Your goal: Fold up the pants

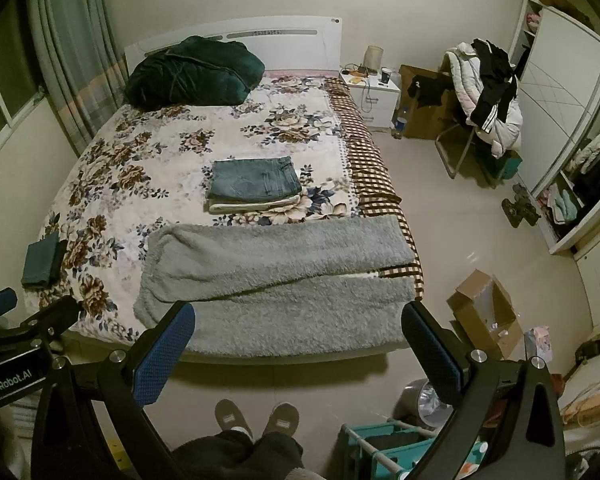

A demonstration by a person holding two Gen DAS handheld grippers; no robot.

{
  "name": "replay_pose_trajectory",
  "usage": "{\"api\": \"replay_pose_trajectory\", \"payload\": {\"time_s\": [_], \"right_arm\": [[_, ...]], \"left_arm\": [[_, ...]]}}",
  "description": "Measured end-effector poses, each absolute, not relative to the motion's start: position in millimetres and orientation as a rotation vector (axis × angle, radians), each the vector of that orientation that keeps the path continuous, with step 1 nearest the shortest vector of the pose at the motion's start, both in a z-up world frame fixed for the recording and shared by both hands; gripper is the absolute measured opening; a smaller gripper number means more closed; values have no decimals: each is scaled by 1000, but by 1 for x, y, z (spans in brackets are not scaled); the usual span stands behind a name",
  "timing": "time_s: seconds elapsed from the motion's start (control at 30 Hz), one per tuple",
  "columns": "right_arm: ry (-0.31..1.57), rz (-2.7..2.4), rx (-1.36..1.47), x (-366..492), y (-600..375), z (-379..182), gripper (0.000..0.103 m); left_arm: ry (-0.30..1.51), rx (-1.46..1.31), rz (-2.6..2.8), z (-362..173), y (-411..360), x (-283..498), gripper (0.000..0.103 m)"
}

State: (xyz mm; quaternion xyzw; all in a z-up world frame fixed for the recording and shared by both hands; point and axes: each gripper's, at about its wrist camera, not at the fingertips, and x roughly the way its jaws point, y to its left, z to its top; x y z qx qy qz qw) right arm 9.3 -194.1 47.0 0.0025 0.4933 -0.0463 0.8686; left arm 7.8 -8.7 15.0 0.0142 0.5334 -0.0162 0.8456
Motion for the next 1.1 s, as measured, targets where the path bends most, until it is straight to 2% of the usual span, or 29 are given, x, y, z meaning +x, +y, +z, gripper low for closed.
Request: {"api": "replay_pose_trajectory", "payload": {"time_s": [1.1], "right_arm": [[1027,-95,8,6,-193,49,103]], "left_arm": [[1119,27,-35,32,-22,16,103]]}}
